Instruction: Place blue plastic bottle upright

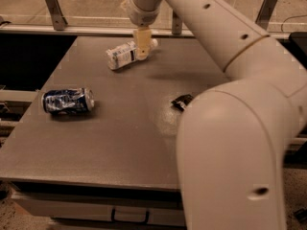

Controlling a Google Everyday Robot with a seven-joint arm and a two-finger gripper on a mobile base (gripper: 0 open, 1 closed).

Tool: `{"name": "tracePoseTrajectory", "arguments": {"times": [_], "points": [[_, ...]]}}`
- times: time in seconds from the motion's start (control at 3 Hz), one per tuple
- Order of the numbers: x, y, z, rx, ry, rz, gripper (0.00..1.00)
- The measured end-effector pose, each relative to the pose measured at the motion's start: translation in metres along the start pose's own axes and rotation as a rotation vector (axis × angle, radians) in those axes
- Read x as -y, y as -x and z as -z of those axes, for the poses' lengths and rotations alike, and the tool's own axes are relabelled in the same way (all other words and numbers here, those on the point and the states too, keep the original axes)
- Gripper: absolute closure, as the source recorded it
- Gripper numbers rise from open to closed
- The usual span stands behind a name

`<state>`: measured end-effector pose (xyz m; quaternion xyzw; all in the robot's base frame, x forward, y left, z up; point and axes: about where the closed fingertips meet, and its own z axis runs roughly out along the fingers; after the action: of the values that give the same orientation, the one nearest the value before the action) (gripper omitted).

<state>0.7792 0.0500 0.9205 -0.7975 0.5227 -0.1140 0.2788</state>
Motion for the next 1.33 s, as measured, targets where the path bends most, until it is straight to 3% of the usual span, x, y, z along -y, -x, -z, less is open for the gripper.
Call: {"name": "tracePoseTrajectory", "arguments": {"times": [0.67,1.33], "points": [[0.007,-0.005,-0.057,-0.110,0.115,0.036,0.00],[-0.006,-0.025,-0.073,-0.184,0.202,0.054,0.39]]}}
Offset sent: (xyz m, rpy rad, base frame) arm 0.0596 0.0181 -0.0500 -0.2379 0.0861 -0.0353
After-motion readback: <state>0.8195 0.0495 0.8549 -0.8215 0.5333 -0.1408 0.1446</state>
